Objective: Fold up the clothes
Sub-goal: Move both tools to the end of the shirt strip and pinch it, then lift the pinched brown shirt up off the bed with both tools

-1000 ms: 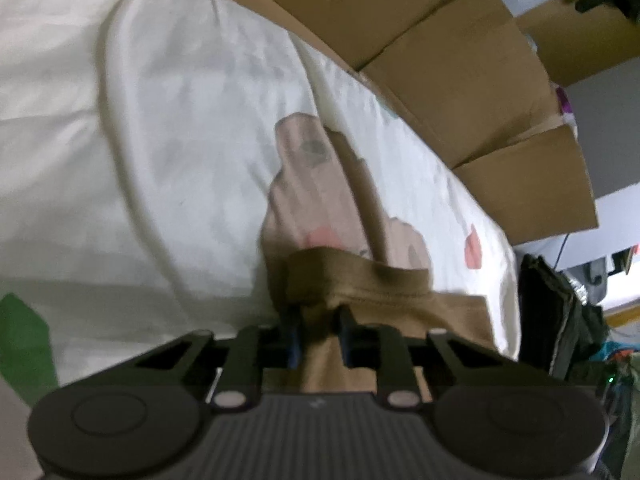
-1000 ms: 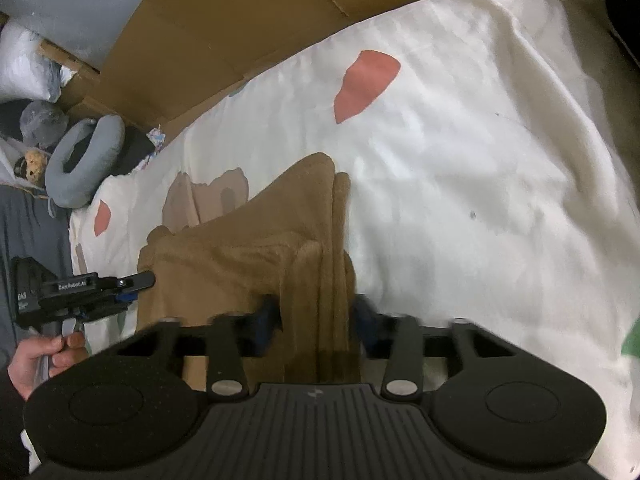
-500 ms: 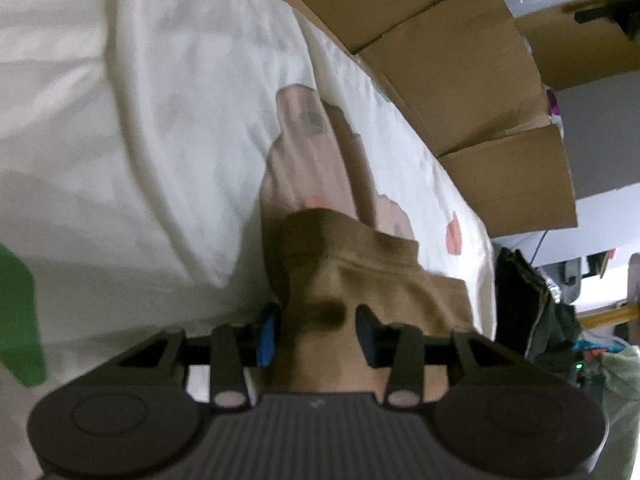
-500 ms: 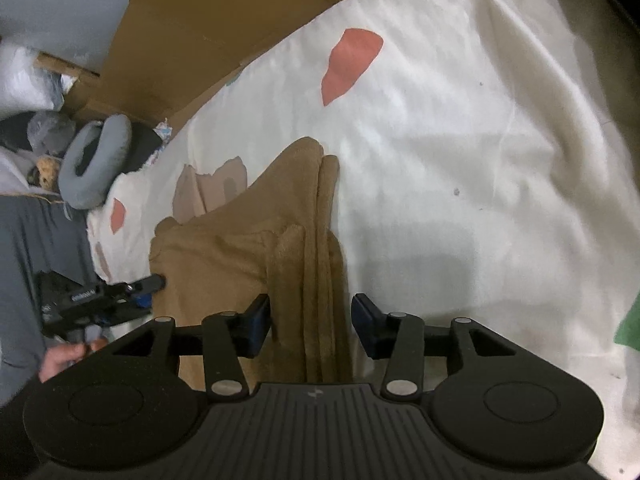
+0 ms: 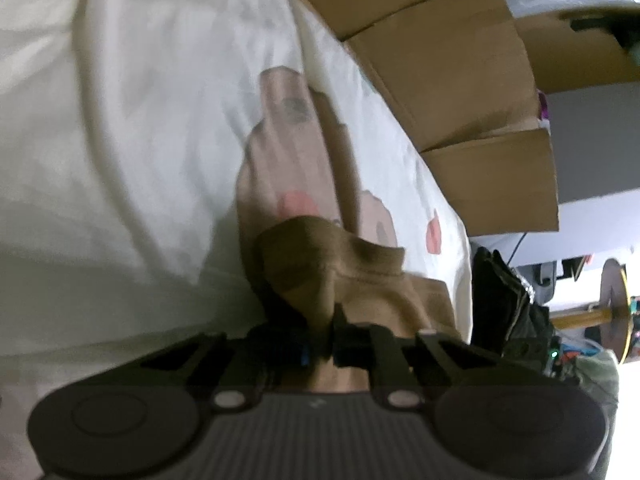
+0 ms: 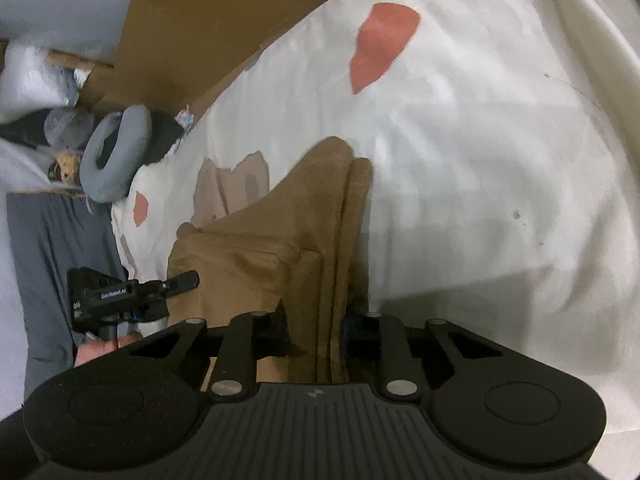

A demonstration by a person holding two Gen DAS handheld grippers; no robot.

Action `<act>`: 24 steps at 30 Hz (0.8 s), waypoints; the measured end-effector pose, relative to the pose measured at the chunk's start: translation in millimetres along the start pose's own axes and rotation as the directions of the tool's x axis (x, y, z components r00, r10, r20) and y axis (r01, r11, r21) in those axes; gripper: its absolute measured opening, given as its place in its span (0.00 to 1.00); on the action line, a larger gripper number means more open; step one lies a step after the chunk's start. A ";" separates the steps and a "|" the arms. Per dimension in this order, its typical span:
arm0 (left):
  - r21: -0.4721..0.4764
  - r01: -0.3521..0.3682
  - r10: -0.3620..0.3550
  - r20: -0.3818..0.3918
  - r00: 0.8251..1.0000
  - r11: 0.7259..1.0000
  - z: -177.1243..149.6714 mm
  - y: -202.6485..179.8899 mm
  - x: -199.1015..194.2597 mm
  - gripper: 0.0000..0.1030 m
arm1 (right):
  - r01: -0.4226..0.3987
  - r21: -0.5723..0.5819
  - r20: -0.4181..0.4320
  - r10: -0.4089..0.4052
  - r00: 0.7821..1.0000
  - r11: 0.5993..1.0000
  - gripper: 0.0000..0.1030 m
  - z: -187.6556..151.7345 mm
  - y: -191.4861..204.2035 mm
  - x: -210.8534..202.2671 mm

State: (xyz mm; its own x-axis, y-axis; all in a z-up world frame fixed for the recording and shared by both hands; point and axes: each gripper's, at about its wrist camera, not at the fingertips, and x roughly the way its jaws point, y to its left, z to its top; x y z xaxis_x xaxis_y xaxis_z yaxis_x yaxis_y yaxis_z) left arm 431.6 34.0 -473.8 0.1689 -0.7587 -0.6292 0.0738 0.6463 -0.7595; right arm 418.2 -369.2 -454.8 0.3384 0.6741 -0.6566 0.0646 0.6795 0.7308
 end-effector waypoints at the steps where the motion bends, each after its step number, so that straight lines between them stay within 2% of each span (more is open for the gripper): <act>1: 0.016 -0.009 0.009 0.003 1.000 1.000 0.0 -4.5 -2.3 0.08 | 0.014 -0.018 0.002 -0.014 1.000 1.000 0.16 -0.1 4.2 -1.0; 12: 0.146 -0.142 0.136 0.049 0.989 0.979 -8.5 -67.1 -39.8 0.05 | 0.082 -0.104 0.053 -0.077 0.996 0.991 0.14 -9.3 47.8 -33.0; 24: 0.217 -0.182 0.151 0.153 0.977 0.959 -31.7 -142.7 -101.5 0.05 | 0.106 -0.178 0.159 -0.077 0.984 0.978 0.12 -36.1 107.0 -94.5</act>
State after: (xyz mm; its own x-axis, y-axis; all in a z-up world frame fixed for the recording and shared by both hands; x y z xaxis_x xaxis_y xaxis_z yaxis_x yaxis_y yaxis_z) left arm 372.8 16.3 -306.8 0.3267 -0.6310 -0.7036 0.2529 0.7757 -0.5783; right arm 359.2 -349.8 -321.2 0.4776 0.5648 -0.6730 -0.0680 0.7875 0.6126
